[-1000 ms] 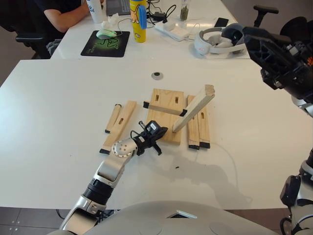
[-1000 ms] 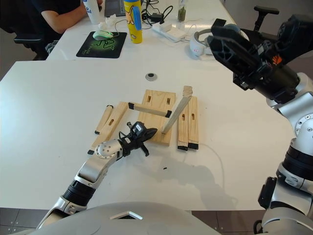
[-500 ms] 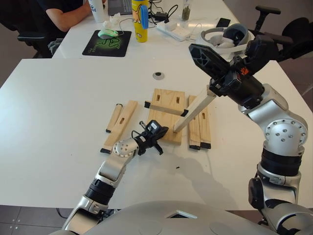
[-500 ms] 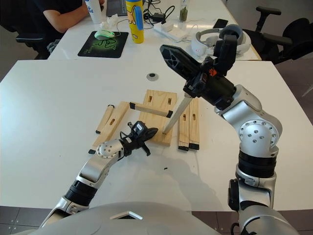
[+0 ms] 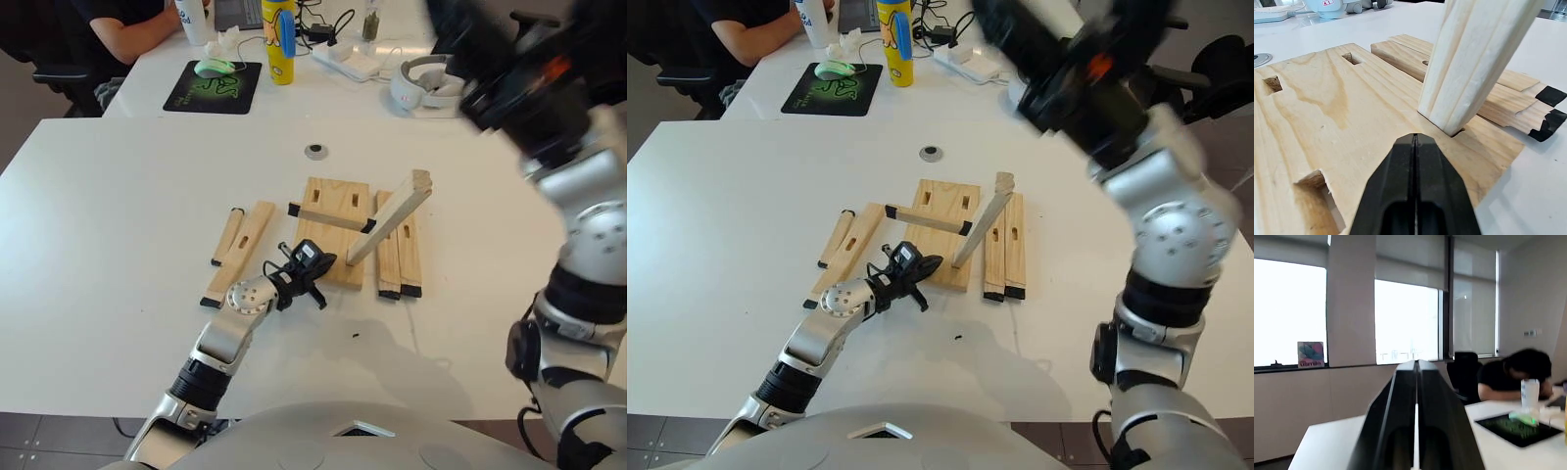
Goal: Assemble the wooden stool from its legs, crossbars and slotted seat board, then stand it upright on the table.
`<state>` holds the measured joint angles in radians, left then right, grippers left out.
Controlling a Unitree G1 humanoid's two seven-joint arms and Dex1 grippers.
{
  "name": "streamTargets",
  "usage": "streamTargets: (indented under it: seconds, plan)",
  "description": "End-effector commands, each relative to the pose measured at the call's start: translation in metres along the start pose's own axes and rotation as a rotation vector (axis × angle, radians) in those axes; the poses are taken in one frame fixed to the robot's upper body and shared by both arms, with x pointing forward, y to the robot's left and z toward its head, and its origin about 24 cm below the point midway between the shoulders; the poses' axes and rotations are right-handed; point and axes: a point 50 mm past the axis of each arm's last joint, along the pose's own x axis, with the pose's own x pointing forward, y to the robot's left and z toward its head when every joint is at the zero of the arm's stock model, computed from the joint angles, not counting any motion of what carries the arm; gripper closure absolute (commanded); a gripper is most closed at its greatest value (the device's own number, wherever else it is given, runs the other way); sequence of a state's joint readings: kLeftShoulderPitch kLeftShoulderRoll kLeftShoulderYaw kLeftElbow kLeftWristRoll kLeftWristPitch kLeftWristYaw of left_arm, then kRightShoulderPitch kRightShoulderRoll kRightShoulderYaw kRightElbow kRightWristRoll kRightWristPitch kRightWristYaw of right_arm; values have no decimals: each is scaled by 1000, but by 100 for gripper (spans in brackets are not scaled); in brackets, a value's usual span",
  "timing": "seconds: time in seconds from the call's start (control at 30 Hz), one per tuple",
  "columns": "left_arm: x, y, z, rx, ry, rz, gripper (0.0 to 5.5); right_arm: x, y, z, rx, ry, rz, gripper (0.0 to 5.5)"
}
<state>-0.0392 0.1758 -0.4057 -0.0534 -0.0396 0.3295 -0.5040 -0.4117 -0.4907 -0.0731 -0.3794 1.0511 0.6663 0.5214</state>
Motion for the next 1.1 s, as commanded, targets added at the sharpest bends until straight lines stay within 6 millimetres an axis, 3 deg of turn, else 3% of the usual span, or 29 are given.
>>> streamTargets:
  seconds: [0.03,0.1,0.17,0.23,0.27,0.4,0.5,0.6,0.7,0.73,0.77,0.8,0.83,0.9,0.97,1.03,1.1]
  plan:
    - [-13,-3,-48,-80,266,1,550,-4,14,-80,70,262,-90,547]
    - [-15,-2,-48,-84,267,8,550,1,12,-67,18,223,-80,547]
    - [-15,-2,-48,-87,267,13,550,7,0,-36,-85,108,-109,547]
    - [-14,-2,-48,-89,269,16,550,9,-9,12,-181,-92,-131,547]
    - [-14,-2,-48,-90,270,16,550,8,-10,21,-196,-137,-133,547]
    - [-16,-4,-50,-100,276,20,550,7,5,83,-231,-356,-24,547]
    - [-17,-5,-52,-108,278,25,550,3,14,106,-202,-442,37,547]
    - [-17,-5,-53,-114,279,32,550,0,18,115,-143,-502,72,547]
    - [-17,-5,-52,-111,281,25,550,2,22,71,-70,-330,101,547]
    - [-17,-5,-52,-109,281,21,550,2,17,27,-24,-147,59,547]
    - [-17,-6,-51,-108,281,19,550,-2,15,-3,10,-25,34,547]
    - [-17,-6,-50,-104,281,10,550,-11,14,-49,55,178,-25,547]
    - [-17,-6,-50,-101,282,4,550,-21,16,-79,81,311,-54,547]
    - [-18,-5,-49,-94,285,-7,550,-32,18,-104,89,411,-108,547]
    - [-18,-4,-48,-88,289,-14,550,-34,17,-109,78,417,-145,547]
    - [-20,-4,-48,-89,292,-14,550,-25,7,-86,0,284,-167,547]
    - [-20,-4,-50,-92,294,-12,550,-15,-6,-42,-127,65,-202,547]
